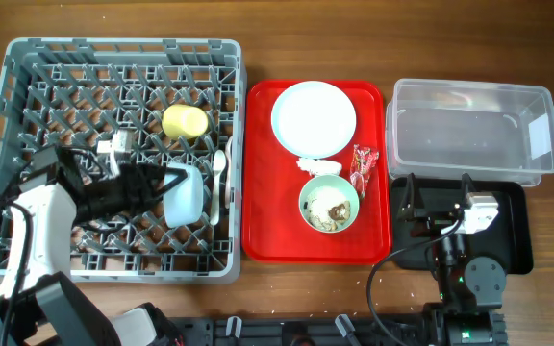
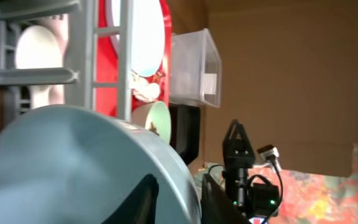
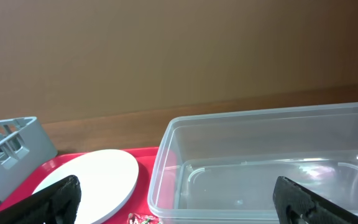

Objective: Sort waste into correct bins and load items into the dishwasher rack
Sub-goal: 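Carry the light-blue bowl into the rack and release it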

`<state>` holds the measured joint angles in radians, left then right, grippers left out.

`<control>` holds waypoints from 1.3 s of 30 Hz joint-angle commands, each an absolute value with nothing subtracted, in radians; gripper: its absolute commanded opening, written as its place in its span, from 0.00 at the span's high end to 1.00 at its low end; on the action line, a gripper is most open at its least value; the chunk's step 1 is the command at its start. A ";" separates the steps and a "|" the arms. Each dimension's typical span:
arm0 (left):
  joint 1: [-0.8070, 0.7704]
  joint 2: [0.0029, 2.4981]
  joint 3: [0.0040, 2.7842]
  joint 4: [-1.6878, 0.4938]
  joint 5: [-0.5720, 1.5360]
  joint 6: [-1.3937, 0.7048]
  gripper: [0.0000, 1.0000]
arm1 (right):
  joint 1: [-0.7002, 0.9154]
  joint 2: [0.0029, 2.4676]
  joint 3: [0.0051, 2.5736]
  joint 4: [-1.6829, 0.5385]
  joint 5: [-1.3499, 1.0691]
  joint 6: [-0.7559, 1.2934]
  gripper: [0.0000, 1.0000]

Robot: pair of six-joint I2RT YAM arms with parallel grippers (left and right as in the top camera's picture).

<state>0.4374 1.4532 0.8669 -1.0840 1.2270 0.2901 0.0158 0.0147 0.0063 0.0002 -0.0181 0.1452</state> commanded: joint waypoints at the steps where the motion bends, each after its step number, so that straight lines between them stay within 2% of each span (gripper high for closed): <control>1: 0.473 1.455 0.857 -1.080 1.139 0.244 0.62 | 0.011 0.009 0.005 0.006 -0.009 0.157 0.00; 2: 0.489 1.455 0.864 -1.081 1.138 0.226 0.00 | 0.011 0.009 0.005 0.006 -0.009 0.157 0.00; 10: 0.581 1.386 1.036 -1.095 1.126 0.067 0.00 | 0.011 0.009 0.005 0.006 -0.009 0.157 0.00; 14: 0.568 1.205 1.059 -1.095 0.897 -0.017 0.00 | 0.011 0.009 0.005 0.006 -0.009 0.157 0.00; 17: 0.458 1.082 1.059 -1.095 0.704 -0.099 0.00 | 0.011 0.009 0.005 0.006 -0.009 0.157 0.00; 22: 0.167 1.087 1.058 -1.061 0.777 -0.160 0.00 | 0.011 0.009 0.005 0.006 -0.009 0.157 0.00; 23: 0.095 1.103 1.058 -1.050 0.722 -0.162 0.15 | 0.011 0.009 0.005 0.006 -0.009 0.157 0.00; 24: 0.045 1.118 1.058 -1.038 0.675 -0.168 0.43 | 0.011 0.009 0.005 0.006 -0.009 0.157 0.00; 25: -0.081 1.177 1.058 -1.022 0.393 -0.306 0.84 | 0.011 0.009 0.005 0.006 -0.009 0.157 0.00; 26: -0.137 1.222 1.058 -1.037 0.134 -0.414 0.87 | 0.011 0.009 0.005 0.006 -0.009 0.157 0.00; 27: -0.163 1.264 1.058 -1.035 0.051 -0.492 0.94 | 0.011 0.009 0.005 0.006 -0.009 0.157 0.00; 32: -0.269 1.345 1.058 -0.832 0.273 -0.509 0.96 | 0.011 0.009 0.005 0.006 -0.009 0.157 0.00; 36: -0.432 1.374 1.058 -0.722 0.259 -0.509 0.96 | 0.011 0.009 0.005 0.006 -0.009 0.157 0.00; 39: -0.546 1.393 1.058 -0.686 0.128 -0.510 0.93 | 0.011 0.009 0.005 0.006 -0.009 0.157 0.00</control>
